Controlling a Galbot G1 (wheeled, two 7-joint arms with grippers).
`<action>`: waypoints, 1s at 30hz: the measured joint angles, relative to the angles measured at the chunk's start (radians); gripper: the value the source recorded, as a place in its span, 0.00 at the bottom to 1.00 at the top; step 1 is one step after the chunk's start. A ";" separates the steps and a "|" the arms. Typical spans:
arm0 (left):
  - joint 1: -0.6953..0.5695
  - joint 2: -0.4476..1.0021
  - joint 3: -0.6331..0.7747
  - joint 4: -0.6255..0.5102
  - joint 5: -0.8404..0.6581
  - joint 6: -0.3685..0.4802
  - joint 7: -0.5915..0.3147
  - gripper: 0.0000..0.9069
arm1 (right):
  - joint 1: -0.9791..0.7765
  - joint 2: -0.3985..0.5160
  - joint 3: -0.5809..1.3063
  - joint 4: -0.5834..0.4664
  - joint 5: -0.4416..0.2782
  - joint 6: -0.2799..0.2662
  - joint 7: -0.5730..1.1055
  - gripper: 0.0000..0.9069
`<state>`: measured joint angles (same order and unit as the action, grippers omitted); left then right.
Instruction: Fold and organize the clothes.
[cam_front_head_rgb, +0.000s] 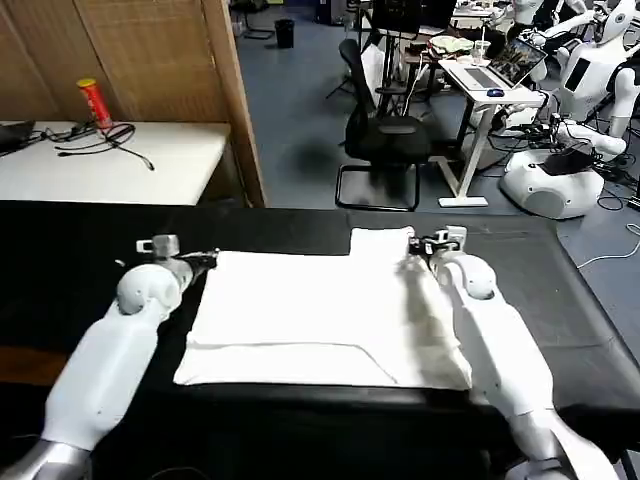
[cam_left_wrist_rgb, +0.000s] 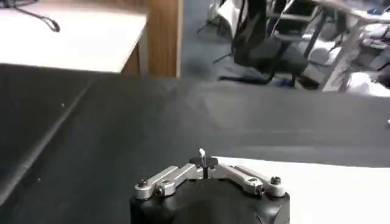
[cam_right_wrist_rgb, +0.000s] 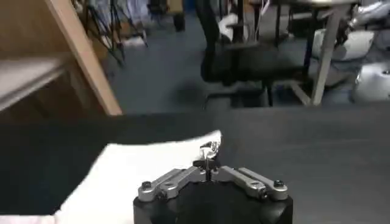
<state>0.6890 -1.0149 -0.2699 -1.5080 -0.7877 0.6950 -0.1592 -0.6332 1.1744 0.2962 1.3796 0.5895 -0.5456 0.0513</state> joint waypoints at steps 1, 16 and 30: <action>0.008 0.005 -0.003 -0.019 -0.003 0.002 -0.002 0.00 | -0.015 -0.010 -0.001 0.024 0.000 0.000 0.000 0.00; 0.224 0.131 -0.096 -0.276 0.013 0.004 -0.007 0.00 | -0.219 -0.157 0.028 0.328 -0.008 -0.102 0.025 0.00; 0.417 0.201 -0.151 -0.413 0.026 0.018 -0.015 0.00 | -0.392 -0.291 0.048 0.558 0.015 -0.191 0.080 0.00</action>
<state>1.1055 -0.8137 -0.4209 -1.9206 -0.7616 0.7132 -0.1743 -1.0255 0.8833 0.3441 1.9378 0.6040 -0.7367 0.1311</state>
